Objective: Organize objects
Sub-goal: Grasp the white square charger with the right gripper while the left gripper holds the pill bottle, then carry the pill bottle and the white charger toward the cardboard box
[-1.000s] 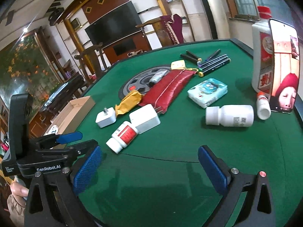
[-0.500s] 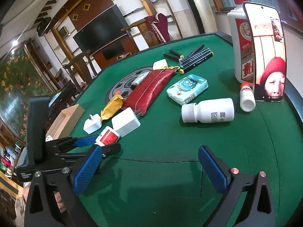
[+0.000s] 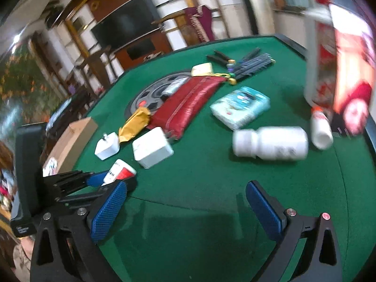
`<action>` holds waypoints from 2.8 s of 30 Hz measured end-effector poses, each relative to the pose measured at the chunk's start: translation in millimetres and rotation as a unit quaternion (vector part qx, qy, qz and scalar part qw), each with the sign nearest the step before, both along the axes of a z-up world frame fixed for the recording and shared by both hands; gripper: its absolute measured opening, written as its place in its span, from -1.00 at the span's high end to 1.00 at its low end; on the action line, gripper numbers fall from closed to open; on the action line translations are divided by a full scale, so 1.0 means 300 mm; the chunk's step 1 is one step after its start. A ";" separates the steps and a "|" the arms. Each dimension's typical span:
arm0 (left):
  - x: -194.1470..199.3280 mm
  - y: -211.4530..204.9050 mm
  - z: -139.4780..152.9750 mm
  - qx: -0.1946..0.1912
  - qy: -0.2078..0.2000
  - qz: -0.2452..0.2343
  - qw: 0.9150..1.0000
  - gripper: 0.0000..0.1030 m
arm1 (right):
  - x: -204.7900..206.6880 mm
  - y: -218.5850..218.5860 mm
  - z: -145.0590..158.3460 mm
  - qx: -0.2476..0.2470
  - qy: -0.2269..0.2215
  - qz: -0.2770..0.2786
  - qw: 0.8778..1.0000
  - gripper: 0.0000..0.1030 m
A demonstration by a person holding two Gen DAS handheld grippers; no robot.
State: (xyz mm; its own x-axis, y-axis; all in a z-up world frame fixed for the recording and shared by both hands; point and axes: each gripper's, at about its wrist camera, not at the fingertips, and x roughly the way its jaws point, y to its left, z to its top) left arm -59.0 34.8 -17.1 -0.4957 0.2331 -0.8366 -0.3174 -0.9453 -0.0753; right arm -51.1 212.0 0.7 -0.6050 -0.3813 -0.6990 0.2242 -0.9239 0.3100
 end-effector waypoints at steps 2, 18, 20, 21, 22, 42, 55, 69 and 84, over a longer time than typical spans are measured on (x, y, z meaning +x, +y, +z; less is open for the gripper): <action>0.010 -0.041 0.001 0.001 -0.001 0.011 1.000 0.35 | -0.030 -0.052 0.018 0.016 0.006 0.026 1.000 -0.99; 0.034 -0.182 -0.007 0.042 0.006 0.048 0.998 0.35 | -0.197 -0.261 -0.077 0.065 -0.050 0.067 0.994 -0.57; 0.034 -0.188 -0.007 0.049 0.006 0.048 0.998 0.35 | -0.203 -0.269 -0.076 0.080 -0.044 0.060 0.994 -0.49; 0.035 -0.190 -0.007 0.050 0.006 0.049 0.998 0.35 | -0.204 -0.274 -0.076 0.090 -0.041 0.057 0.993 -0.41; 0.034 -0.190 -0.007 0.051 0.006 0.048 0.998 0.35 | -0.203 -0.279 -0.077 0.102 -0.036 0.053 0.993 -0.36; 0.032 -0.194 -0.010 0.061 0.006 0.052 0.997 0.35 | -0.129 -0.236 -0.042 0.078 -0.008 0.050 0.996 -0.08; 0.032 -0.207 -0.007 0.071 0.002 0.057 0.996 0.35 | -0.084 -0.247 0.017 0.062 0.020 0.064 0.996 -0.04; 0.061 -0.259 0.067 0.085 0.023 0.075 0.993 0.35 | -0.039 -0.269 0.076 0.051 0.042 0.076 0.995 -0.04; 0.111 -0.406 0.133 0.080 0.043 0.119 0.989 0.35 | -0.008 -0.367 0.115 0.043 0.056 0.108 0.992 -0.05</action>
State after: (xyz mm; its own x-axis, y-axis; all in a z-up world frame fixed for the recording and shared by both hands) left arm -25.6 -86.9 22.8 -0.6207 0.2279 -0.7502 -0.1001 -0.9720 -0.2125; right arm -53.4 102.0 35.2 -0.5911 -0.4520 -0.6680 0.4475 -0.8729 0.1947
